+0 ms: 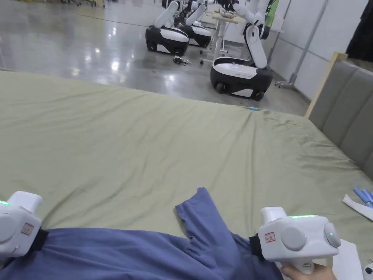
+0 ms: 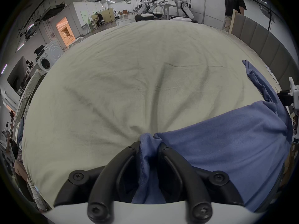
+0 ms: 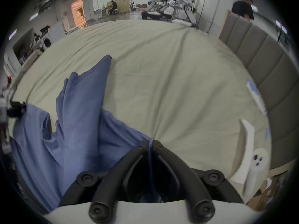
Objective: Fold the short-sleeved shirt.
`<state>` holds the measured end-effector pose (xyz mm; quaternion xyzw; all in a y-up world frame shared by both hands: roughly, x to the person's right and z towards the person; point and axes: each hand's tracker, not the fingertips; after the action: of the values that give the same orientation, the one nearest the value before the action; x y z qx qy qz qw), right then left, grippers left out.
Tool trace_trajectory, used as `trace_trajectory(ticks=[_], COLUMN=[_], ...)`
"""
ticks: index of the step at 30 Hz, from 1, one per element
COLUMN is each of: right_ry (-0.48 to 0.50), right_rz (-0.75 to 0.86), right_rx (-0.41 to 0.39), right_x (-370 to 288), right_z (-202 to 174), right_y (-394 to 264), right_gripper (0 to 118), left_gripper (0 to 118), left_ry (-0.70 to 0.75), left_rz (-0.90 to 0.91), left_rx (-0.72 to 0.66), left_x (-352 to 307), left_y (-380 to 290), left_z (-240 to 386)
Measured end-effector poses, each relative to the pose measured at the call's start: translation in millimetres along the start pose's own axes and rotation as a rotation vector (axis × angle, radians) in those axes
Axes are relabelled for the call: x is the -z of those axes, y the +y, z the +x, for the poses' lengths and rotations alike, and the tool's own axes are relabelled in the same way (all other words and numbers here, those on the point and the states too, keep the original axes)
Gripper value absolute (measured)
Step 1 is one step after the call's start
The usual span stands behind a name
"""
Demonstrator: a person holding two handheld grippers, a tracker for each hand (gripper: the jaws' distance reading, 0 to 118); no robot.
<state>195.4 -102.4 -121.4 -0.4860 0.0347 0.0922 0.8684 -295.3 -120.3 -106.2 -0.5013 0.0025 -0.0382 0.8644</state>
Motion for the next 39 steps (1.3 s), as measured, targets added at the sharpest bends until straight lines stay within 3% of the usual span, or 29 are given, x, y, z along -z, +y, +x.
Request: trace_trajectory(ticks=[1,3,5,8,11,16,25,32,39], right_ry=[-0.024,0.102,0.077,0.079,0.053,0.104,0.029,-0.061,-0.122], right_rz=[0.016,0.000,0.086,0.250,0.411,0.636,0.811,0.872,0.895], right_rx=[-0.031,0.041,0.063,0.074,0.107,0.196,0.159,0.134,0.163], right_x=[-2,-11,-32,-87,-149,-238,-330,-360,-332], right_z=[0,7,12,21,31,42,39,34,31], right_y=[-3,-6,-10,-10,-1,22,123,213,287], right_gripper=[5,5,5,5,4,4,4,4,4], left_gripper=[16,14,4,3,2,1,1,1,1], left_ry=[-0.003,-0.037,-0.102,-0.240,-0.262,-0.217,-0.110,0.015,0.065], left_rz=[0.005,0.031,0.087,0.267,0.455,0.725,0.934,0.956,0.967], left_rx=[-0.005,-0.050,-0.135,-0.286,-0.240,-0.275,-0.237,-0.237,-0.229], left_x=[-1,-9,-28,-100,-171,-273,-390,-407,-372], left_y=[-1,-1,3,-4,-2,5,71,152,227], left_z=[0,-8,-30,-56,-69,-94,-109,-111,-109])
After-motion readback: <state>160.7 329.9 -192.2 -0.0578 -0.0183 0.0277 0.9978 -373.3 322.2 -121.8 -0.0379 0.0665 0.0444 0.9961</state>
